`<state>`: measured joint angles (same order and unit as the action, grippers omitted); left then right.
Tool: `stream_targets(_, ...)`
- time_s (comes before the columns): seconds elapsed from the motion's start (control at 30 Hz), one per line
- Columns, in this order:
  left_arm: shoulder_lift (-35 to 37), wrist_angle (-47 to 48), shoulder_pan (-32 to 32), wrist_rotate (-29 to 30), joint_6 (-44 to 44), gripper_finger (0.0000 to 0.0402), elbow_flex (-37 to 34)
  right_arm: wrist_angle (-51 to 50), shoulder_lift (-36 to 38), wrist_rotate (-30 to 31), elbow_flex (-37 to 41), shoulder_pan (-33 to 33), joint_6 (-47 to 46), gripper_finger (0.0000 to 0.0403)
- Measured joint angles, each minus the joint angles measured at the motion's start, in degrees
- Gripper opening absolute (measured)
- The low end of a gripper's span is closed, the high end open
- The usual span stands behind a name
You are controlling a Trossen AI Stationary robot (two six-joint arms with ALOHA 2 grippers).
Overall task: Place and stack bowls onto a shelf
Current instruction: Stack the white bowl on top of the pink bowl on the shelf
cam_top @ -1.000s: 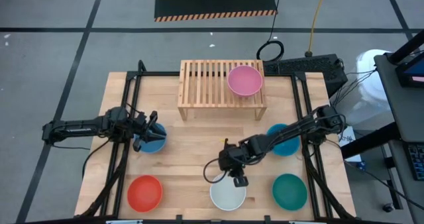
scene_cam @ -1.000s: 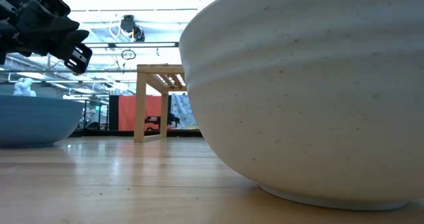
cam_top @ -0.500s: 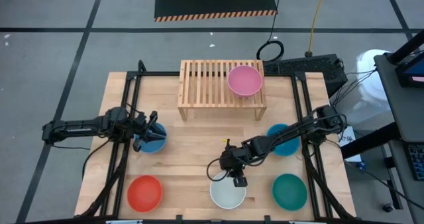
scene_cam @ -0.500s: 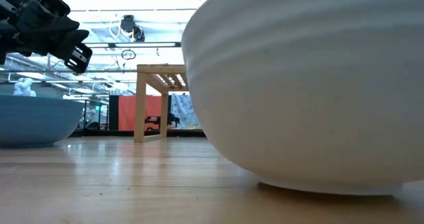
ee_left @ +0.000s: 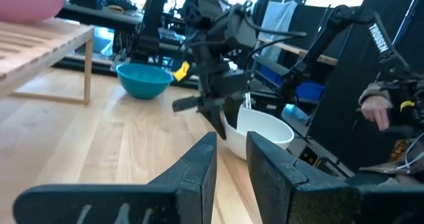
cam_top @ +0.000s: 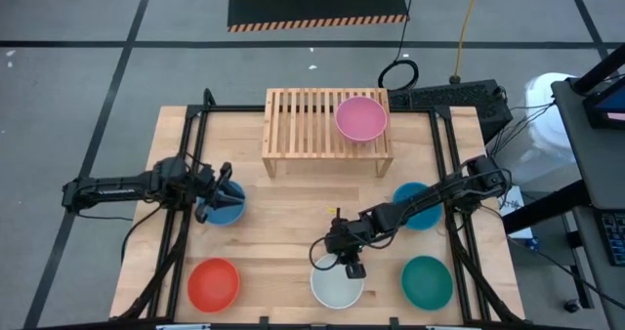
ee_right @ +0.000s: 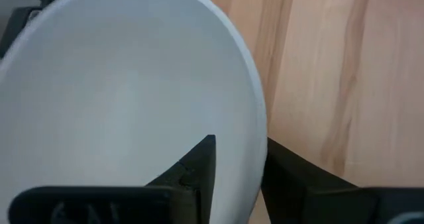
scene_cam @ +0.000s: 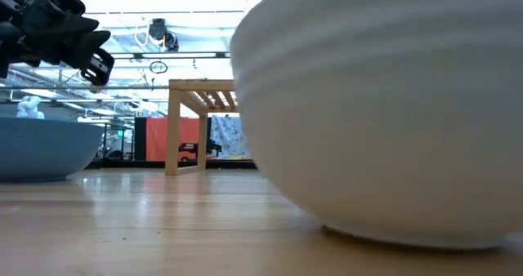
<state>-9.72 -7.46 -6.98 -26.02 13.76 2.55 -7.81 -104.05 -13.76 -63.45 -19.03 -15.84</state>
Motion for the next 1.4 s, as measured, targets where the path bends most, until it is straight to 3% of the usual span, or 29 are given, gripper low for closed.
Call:
stream_targets(0.3, 0.0, -0.3, 0.0, 0.0, 0.0, 0.0088, 0.0, -0.1, 0.0, -3.0, 0.5, 0.0, 1.1, 0.0008)
stream_targets(0.57, 0.0, -0.3, 0.0, 0.0, 0.0, 0.0088, 0.0, -0.6, 0.8, -3.0, 0.5, -0.2, 4.5, 0.0002)
stream_targets(0.87, 0.0, -0.3, 0.0, 0.0, -0.1, 0.0088, 0.0, -4.0, 10.6, -2.7, 0.5, -0.1, 4.5, 0.0001)
stream_targets(1.13, 0.0, -0.3, 0.0, 0.0, -0.1, 0.0088, 0.0, -8.9, 23.9, 5.5, 0.5, 0.6, 6.1, 0.0000)
stream_targets(1.4, 0.0, -0.3, 0.0, 0.0, -0.3, 0.0088, 0.0, -10.5, 34.5, 18.3, 0.5, 3.1, 17.1, 0.0000)
